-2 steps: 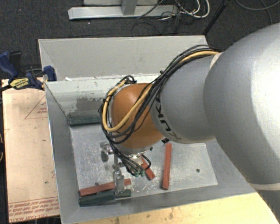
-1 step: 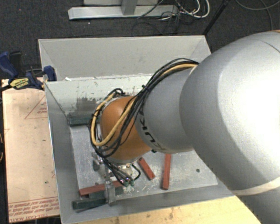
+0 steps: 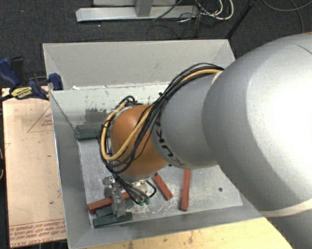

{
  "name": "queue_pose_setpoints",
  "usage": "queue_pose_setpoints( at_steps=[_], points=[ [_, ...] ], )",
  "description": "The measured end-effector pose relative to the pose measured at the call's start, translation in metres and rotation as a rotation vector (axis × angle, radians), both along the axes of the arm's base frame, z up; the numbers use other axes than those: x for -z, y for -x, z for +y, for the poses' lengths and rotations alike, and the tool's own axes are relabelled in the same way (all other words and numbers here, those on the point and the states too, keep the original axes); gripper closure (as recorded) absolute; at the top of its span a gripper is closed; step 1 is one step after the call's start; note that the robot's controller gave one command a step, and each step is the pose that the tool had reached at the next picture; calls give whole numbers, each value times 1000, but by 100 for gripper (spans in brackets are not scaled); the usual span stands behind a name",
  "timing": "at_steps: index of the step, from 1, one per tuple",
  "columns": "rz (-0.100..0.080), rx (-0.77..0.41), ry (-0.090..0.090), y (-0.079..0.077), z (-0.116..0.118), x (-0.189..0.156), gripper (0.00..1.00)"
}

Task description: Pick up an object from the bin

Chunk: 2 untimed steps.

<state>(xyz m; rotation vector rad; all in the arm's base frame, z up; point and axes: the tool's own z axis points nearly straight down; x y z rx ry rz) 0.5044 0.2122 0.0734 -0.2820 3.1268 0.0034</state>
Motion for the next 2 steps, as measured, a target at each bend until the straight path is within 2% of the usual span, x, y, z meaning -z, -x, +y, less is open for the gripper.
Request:
queue_pose_setpoints(
  at_steps=[2],
  points=[
    [-1, 0, 0, 0, 0, -2, 100]
  ],
)
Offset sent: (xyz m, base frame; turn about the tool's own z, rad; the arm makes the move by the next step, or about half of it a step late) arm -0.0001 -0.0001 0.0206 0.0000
